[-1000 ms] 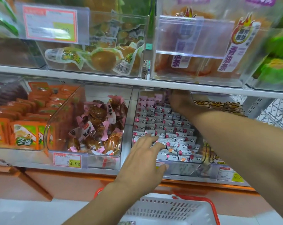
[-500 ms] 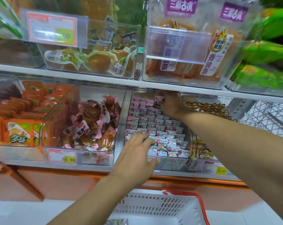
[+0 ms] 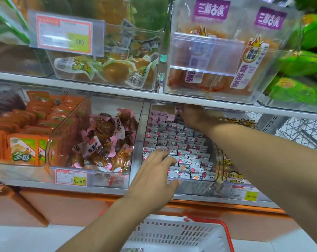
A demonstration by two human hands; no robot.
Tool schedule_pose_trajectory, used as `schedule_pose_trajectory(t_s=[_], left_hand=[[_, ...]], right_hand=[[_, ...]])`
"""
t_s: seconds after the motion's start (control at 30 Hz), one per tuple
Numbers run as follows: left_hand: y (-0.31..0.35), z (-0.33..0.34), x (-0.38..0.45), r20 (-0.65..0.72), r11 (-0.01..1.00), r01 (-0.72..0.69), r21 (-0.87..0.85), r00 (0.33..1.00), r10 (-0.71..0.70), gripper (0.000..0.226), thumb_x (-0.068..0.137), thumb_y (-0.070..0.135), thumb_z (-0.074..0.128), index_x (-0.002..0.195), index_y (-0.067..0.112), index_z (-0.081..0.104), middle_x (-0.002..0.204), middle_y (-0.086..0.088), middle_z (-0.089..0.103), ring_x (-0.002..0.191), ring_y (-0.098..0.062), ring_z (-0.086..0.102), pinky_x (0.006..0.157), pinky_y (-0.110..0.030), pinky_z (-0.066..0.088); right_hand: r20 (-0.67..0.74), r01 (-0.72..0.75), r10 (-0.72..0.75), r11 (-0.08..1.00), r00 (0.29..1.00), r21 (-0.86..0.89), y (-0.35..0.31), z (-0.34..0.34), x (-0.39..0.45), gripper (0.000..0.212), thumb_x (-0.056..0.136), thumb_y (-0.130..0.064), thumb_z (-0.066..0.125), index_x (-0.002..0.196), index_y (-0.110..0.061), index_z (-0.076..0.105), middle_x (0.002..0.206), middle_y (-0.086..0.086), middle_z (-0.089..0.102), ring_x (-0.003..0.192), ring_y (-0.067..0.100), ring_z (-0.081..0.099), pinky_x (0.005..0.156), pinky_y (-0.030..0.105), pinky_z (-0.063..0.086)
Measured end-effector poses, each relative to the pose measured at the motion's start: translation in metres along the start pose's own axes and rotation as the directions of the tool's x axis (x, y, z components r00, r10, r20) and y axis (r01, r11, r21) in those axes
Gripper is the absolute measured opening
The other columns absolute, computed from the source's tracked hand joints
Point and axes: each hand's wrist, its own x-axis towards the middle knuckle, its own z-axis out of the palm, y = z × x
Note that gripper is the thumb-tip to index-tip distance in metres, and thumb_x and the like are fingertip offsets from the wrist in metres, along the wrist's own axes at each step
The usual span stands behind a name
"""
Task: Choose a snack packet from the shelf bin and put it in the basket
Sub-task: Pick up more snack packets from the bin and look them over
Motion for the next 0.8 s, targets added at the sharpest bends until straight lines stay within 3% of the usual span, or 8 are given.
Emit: schedule_pose_trajectory(t_s=[0.2, 0.3, 0.37, 0.4, 0.5, 0.6, 0.67, 0.8], left_hand=[[0.001, 0.000, 0.001, -0.003, 1.000, 0.010, -0.008, 1.000, -0.010, 0.056, 0.092, 0.050, 0.067, 0.142, 0.032, 0.048, 0.158, 0.011, 0.031, 0.149, -0.007, 0.015, 0.120, -0.026, 0.014], [0.003, -0.003, 0.001, -0.001, 1.000, 0.017, -0.023, 1.000, -0.017, 0.057, 0.092, 0.046, 0.068, 0.143, 0.031, 0.047, 0.156, 0.012, 0.032, 0.148, -0.007, 0.019, 0.120, -0.025, 0.016], [0.006, -0.007, 0.002, -0.035, 0.994, 0.045, -0.096, 0.998, -0.049, 0.057, 0.094, 0.041, 0.068, 0.145, 0.033, 0.044, 0.153, 0.016, 0.035, 0.143, -0.003, 0.026, 0.113, -0.019, 0.016], [0.009, -0.010, 0.003, -0.065, 0.982, 0.079, -0.171, 0.994, -0.091, 0.056, 0.095, 0.037, 0.067, 0.145, 0.034, 0.044, 0.149, 0.019, 0.039, 0.139, -0.001, 0.032, 0.110, -0.017, 0.019], [0.017, -0.024, 0.006, -0.171, 0.846, 0.175, -0.504, 0.940, -0.296, 0.053, 0.097, 0.028, 0.067, 0.145, 0.030, 0.046, 0.140, 0.017, 0.050, 0.125, 0.000, 0.049, 0.104, -0.019, 0.037], [0.019, -0.037, 0.005, -0.148, 0.671, 0.205, -0.713, 0.891, -0.429, 0.047, 0.096, 0.031, 0.068, 0.140, 0.031, 0.051, 0.128, 0.017, 0.059, 0.102, 0.009, 0.063, 0.080, -0.007, 0.048], [0.017, -0.041, 0.001, -0.096, 0.544, 0.207, -0.813, 0.875, -0.475, 0.030, 0.097, 0.028, 0.067, 0.126, 0.029, 0.061, 0.117, 0.013, 0.071, 0.090, 0.002, 0.071, 0.077, -0.016, 0.056], [0.010, -0.044, -0.013, -0.011, 0.390, 0.252, -0.886, 0.828, -0.560, 0.013, 0.099, 0.021, 0.064, 0.103, 0.024, 0.076, 0.091, 0.002, 0.080, 0.082, -0.013, 0.078, 0.071, -0.023, 0.059]], right_hand=[[-0.202, 0.073, -0.097, 0.989, 0.974, -0.125, 0.005, -0.004, -0.014, 0.021, 0.099, 0.005, 0.040, 0.105, 0.007, 0.060, 0.094, 0.017, 0.058, 0.101, 0.040, 0.058, 0.083, 0.038, 0.042], [-0.250, 0.005, -0.061, 0.976, 0.966, -0.217, 0.000, -0.011, -0.029, 0.028, 0.105, -0.001, 0.036, 0.114, 0.003, 0.062, 0.113, 0.021, 0.065, 0.112, 0.036, 0.058, 0.097, 0.039, 0.044], [-0.292, -0.106, 0.083, 0.992, 0.953, -0.065, -0.008, -0.017, -0.042, 0.025, 0.105, -0.004, 0.042, 0.114, 0.004, 0.063, 0.116, 0.023, 0.066, 0.113, 0.036, 0.059, 0.097, 0.039, 0.045], [-0.341, -0.187, 0.237, 0.967, 0.910, 0.172, -0.016, -0.021, -0.050, 0.020, 0.103, -0.005, 0.048, 0.112, 0.003, 0.064, 0.115, 0.021, 0.067, 0.110, 0.035, 0.061, 0.094, 0.038, 0.047], [-0.227, -0.234, 0.655, 0.538, 0.721, 0.809, -0.038, -0.040, -0.083, 0.010, 0.099, -0.003, 0.058, 0.108, -0.004, 0.062, 0.110, 0.012, 0.071, 0.087, 0.024, 0.065, 0.064, 0.029, 0.050], [0.016, -0.122, 0.637, 0.122, 0.771, 0.985, -0.055, -0.053, -0.137, 0.010, 0.098, 0.002, 0.058, 0.104, -0.005, 0.062, 0.111, 0.013, 0.071, 0.095, 0.023, 0.071, 0.068, 0.021, 0.058], [0.145, -0.170, 0.557, -0.007, 0.818, 0.985, -0.059, -0.058, -0.173, 0.016, 0.097, 0.004, 0.058, 0.106, -0.006, 0.066, 0.106, 0.009, 0.075, 0.096, 0.017, 0.073, 0.075, 0.020, 0.060], [0.287, -0.276, 0.415, -0.089, 0.863, 0.957, -0.053, -0.054, -0.218, 0.021, 0.090, -0.004, 0.069, 0.111, -0.008, 0.071, 0.105, 0.006, 0.079, 0.100, 0.019, 0.075, 0.078, 0.020, 0.060]])
